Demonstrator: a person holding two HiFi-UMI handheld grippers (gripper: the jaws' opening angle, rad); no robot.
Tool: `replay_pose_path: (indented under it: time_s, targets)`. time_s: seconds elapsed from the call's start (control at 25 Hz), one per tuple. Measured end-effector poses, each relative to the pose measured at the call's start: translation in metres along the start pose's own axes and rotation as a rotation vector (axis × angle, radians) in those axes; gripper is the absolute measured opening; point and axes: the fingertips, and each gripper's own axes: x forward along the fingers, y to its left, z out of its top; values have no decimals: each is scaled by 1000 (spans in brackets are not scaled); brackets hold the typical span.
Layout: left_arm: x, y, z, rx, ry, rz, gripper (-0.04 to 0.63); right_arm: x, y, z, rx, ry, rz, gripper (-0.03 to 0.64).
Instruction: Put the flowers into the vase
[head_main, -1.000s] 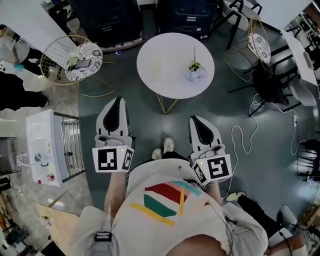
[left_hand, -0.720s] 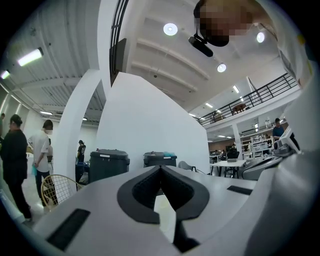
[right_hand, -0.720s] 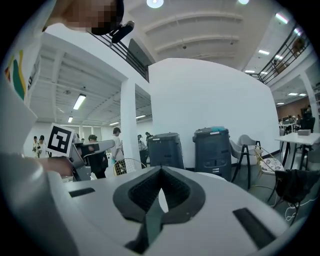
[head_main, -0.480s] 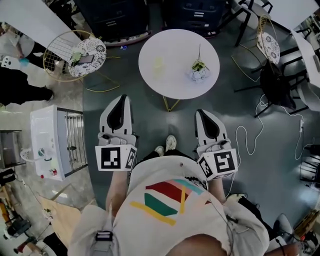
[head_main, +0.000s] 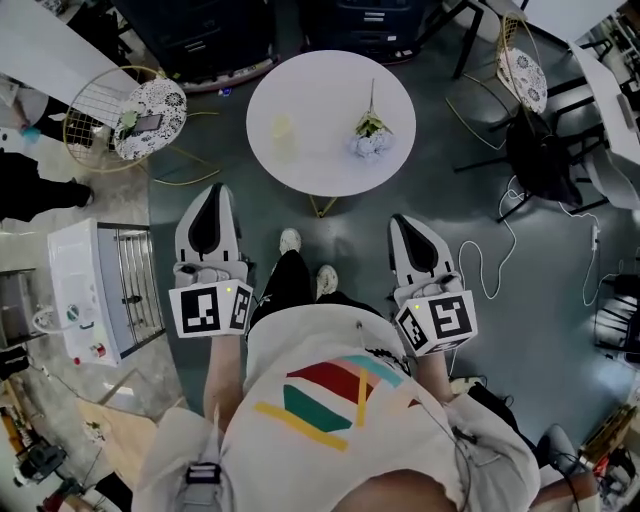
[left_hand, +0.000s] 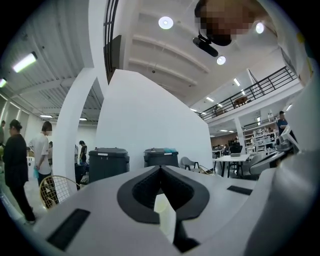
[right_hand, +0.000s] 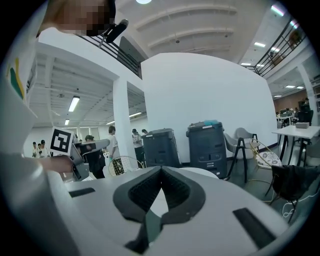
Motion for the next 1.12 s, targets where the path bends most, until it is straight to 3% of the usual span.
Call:
replay_pose_path:
  time_s: [0.32, 0.52, 0.76, 0.96, 1.12]
  targets:
    - [46, -6, -1, 6, -24, -82, 8, 31, -21, 11, 19, -31, -50, 11]
    - [83, 21, 14, -5, -67, -89, 8, 63, -19, 31, 24, -60, -55, 11]
    - [127, 59, 11, -21, -61, -89, 8, 108, -27, 65, 66, -104, -26, 11]
    - [171, 80, 12, -35, -62, -111, 8, 135, -45, 79, 91, -141, -102, 11]
    - [204, 92, 5, -70, -57, -138, 8, 158, -63, 72, 202, -102, -152, 12]
